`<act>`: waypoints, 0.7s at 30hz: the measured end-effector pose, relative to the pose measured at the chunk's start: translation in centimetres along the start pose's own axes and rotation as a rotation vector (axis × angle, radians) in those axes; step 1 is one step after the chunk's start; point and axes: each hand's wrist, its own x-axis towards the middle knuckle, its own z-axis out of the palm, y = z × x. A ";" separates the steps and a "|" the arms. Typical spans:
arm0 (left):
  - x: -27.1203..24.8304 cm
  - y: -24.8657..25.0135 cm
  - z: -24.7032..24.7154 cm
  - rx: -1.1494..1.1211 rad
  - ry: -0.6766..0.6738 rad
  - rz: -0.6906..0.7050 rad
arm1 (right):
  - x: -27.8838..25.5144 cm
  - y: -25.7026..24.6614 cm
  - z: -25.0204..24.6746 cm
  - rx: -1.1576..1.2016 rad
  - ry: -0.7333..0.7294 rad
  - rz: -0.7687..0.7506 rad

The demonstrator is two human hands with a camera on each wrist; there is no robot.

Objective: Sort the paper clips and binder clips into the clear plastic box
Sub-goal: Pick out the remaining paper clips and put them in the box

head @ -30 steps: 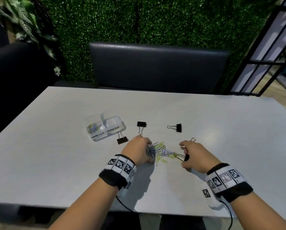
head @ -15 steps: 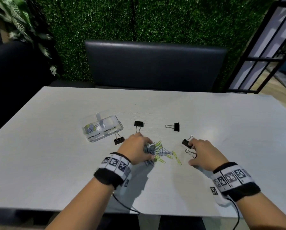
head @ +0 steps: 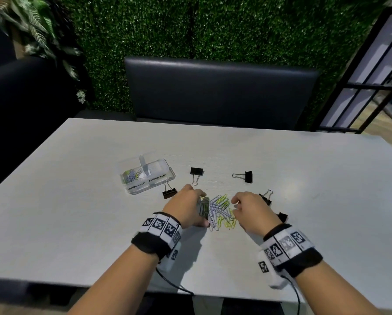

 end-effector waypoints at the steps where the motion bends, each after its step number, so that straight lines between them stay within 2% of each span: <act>1: 0.1 -0.3 -0.1 0.015 0.001 -0.003 | 0.2 0.1 -0.5 0.004 -0.008 -0.009; 5: 1.1 -0.6 -0.8 0.034 0.001 -0.015 | 1.8 -0.3 -1.8 -0.006 -0.007 -0.044; 10: 2.0 0.4 -1.0 0.093 0.015 0.031 | 4.3 -1.8 -1.1 -0.163 -0.134 -0.145; 14: 2.9 0.5 -0.9 0.001 0.070 0.008 | 5.2 -1.7 -0.3 -0.184 -0.109 -0.138; 21: 3.5 0.0 -0.4 -0.095 0.060 -0.037 | 5.3 -0.5 -0.1 -0.132 -0.066 -0.090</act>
